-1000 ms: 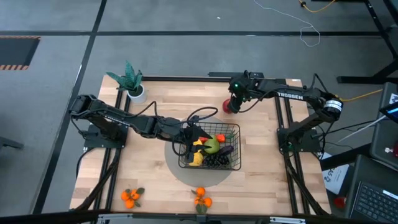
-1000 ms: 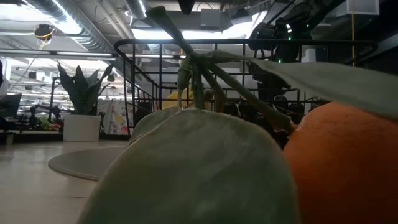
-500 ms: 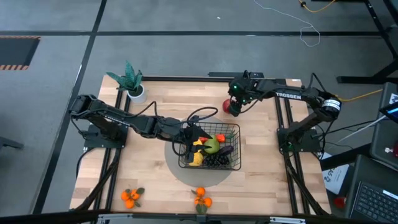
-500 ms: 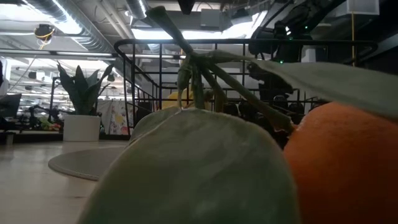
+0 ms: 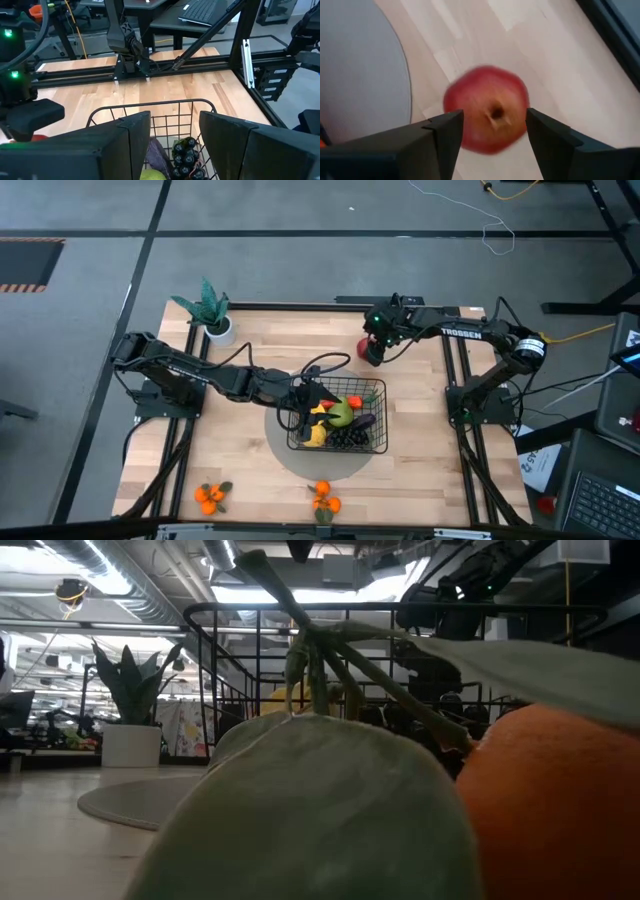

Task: Build produce basket
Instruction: Put the red pomegranate into the wire basket

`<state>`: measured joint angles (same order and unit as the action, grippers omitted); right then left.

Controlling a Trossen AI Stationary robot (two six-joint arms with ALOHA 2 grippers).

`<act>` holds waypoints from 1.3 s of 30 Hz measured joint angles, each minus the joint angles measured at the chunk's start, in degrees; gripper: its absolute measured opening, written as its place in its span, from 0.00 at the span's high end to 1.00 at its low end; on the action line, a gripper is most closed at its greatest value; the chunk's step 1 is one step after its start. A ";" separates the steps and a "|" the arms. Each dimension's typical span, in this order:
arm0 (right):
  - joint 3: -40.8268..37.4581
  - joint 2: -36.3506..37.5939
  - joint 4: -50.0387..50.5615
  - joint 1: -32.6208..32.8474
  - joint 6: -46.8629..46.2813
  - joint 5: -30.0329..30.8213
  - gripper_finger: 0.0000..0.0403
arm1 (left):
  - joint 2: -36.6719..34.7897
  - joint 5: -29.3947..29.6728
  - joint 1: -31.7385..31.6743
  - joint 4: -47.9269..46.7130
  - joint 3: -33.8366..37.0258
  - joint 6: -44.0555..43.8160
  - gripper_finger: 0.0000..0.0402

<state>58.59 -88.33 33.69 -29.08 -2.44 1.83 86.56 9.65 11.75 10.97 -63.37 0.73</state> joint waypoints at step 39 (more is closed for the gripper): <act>0.04 -1.77 -1.22 0.02 -0.32 0.19 0.53 | 0.00 0.00 0.00 -0.05 0.00 -0.11 0.61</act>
<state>58.63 -90.11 32.47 -29.06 -2.76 2.02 86.56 9.65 11.75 10.92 -63.37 0.62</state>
